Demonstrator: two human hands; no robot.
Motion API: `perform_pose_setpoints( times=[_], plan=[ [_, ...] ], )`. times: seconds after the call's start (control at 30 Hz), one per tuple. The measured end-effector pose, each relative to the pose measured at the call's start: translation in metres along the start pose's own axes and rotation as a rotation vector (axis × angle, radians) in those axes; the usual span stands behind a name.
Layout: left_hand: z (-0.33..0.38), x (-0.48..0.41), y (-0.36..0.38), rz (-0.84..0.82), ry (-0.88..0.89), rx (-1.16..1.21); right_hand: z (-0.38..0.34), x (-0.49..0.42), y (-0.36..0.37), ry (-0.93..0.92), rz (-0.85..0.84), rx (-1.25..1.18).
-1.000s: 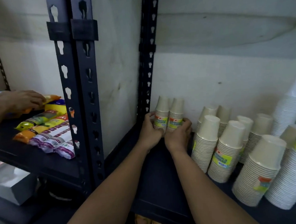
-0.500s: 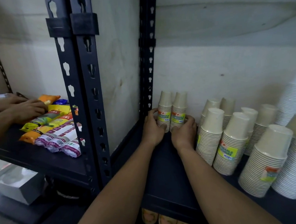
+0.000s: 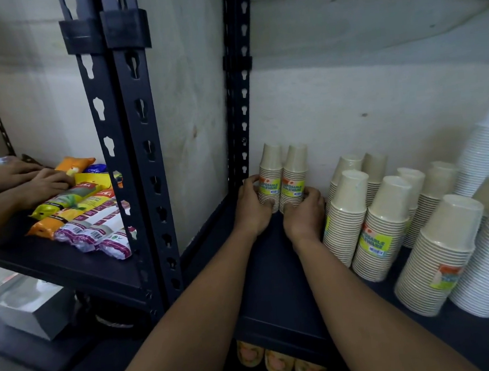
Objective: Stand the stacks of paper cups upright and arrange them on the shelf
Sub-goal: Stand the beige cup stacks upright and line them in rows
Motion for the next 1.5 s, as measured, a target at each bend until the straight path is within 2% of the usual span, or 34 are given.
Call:
perform_pose_setpoints(
  times=[0.33, 0.53, 0.73, 0.9, 0.97, 1.03, 1.1, 1.17, 1.23, 1.37, 1.5],
  plan=[
    [0.0, 0.002, -0.001, 0.01, -0.003, 0.007, -0.006, 0.005, -0.003, 0.01, -0.017, -0.003],
    [0.006, 0.02, -0.024, 0.203, -0.114, 0.12, -0.016, 0.023, -0.001, -0.026, -0.106, 0.005],
    [0.024, 0.054, -0.043, 0.247, -0.174, 0.21, -0.046, 0.063, -0.022, -0.164, -0.218, -0.074],
    [0.054, 0.084, -0.035, 0.046, -0.137, 0.278, -0.082, 0.107, -0.084, -0.304, -0.268, -0.126],
    [0.071, 0.096, -0.028, -0.018, -0.087, 0.255, -0.088, 0.121, -0.121, -0.362, -0.235, -0.151],
    [0.086, 0.108, -0.019, -0.077, -0.043, 0.235, -0.088, 0.134, -0.163, -0.415, -0.13, -0.178],
    [0.094, 0.12, -0.007, -0.173, -0.031, 0.217, -0.082, 0.144, -0.204, -0.441, 0.042, -0.196],
    [0.098, 0.13, 0.004, -0.264, -0.044, 0.2, -0.065, 0.149, -0.234, -0.363, 0.196, -0.245],
    [0.099, 0.137, 0.011, -0.311, -0.045, 0.183, -0.043, 0.149, -0.252, -0.235, 0.269, -0.289],
    [0.102, 0.146, 0.017, -0.346, -0.062, 0.167, -0.016, 0.148, -0.262, -0.055, 0.186, -0.212],
    [0.104, 0.152, 0.022, -0.359, -0.075, 0.171, -0.012, 0.145, -0.258, 0.035, 0.027, -0.138]
  ],
)
Point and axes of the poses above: each hand's wrist, its own x-axis away from the middle knuckle, its own y-axis out of the palm, z = x × y, the point moved 6 cm from there along -x, towards the middle knuckle, and after that the axes turned 13 degrees about -x, right-handed, at the moved point
